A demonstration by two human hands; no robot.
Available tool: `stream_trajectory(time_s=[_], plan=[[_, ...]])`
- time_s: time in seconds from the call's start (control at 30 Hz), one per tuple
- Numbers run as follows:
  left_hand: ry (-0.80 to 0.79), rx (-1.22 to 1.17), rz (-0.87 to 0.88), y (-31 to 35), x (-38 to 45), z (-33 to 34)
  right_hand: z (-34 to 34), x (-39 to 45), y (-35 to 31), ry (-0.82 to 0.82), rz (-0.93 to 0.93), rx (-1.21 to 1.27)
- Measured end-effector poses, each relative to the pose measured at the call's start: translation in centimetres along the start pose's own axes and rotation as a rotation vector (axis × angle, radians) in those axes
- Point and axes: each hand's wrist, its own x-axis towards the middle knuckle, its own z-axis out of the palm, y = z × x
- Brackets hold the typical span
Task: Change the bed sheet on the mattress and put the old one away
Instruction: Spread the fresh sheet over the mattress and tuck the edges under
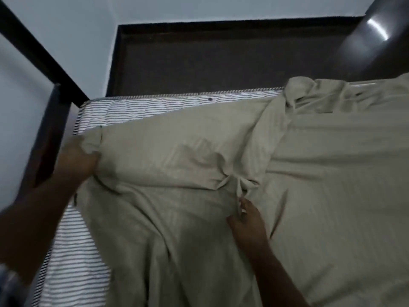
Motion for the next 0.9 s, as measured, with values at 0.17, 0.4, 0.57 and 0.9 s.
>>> stream_trajectory(time_s=[0.17,0.4,0.57,0.9], plan=[[-0.179,0.079,0.243,3.3,-4.1,6.7,2.8,-0.1,-1.0,0.103,-0.143,-0.274],[-0.296,0.550,0.452,7.6,-4.2,12.6,3.3,3.5,-2.9,-0.048,-0.188,-0.089],[-0.969,0.536,0.604,9.4,-8.1,16.6,1.8,7.9,-4.5,0.068,-0.145,0.102],[-0.889,0.060,0.534,16.0,-9.4,21.1,-1.1,10.0,-0.3,0.190,0.084,0.061]])
